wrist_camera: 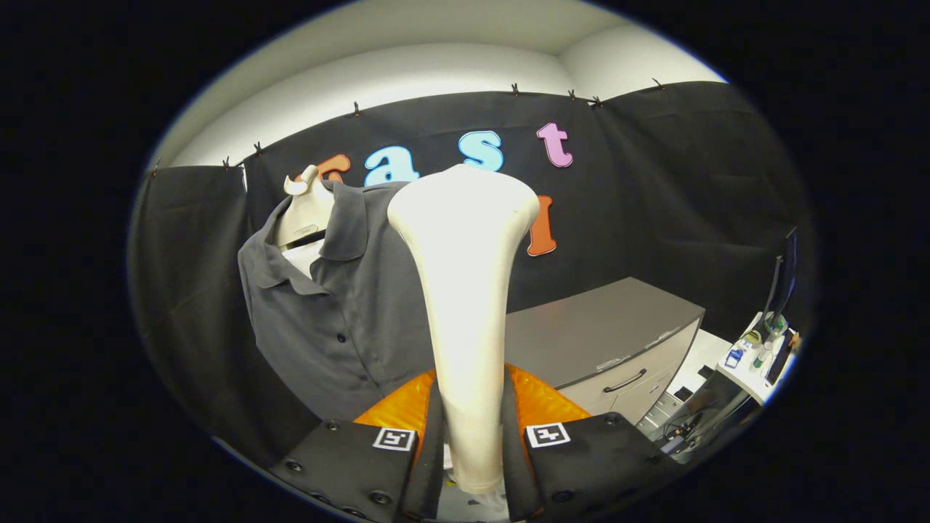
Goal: Iron the clothes twice with a garment steamer, once on the left side and once on the right side.
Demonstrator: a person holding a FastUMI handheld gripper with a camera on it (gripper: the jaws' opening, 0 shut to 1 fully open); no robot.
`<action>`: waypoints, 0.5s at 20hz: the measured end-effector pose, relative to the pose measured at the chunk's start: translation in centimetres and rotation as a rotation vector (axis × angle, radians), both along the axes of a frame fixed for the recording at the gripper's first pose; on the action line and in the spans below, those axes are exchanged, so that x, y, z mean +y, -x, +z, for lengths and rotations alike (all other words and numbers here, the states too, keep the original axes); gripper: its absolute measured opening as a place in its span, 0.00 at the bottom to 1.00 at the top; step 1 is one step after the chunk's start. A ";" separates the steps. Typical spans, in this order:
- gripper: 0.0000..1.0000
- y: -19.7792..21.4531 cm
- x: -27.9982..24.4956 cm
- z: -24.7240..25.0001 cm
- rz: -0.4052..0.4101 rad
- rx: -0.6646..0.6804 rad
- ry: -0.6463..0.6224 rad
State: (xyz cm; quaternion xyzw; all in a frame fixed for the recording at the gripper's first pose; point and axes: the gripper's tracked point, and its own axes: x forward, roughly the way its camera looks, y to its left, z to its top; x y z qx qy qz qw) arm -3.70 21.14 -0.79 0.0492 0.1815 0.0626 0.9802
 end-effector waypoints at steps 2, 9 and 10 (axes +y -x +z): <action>0.42 0.0 -0.5 -0.7 -0.004 0.011 -0.003; 0.42 -0.6 0.1 -2.1 0.012 0.040 -0.007; 0.42 -0.6 0.2 -2.2 0.015 0.040 -0.005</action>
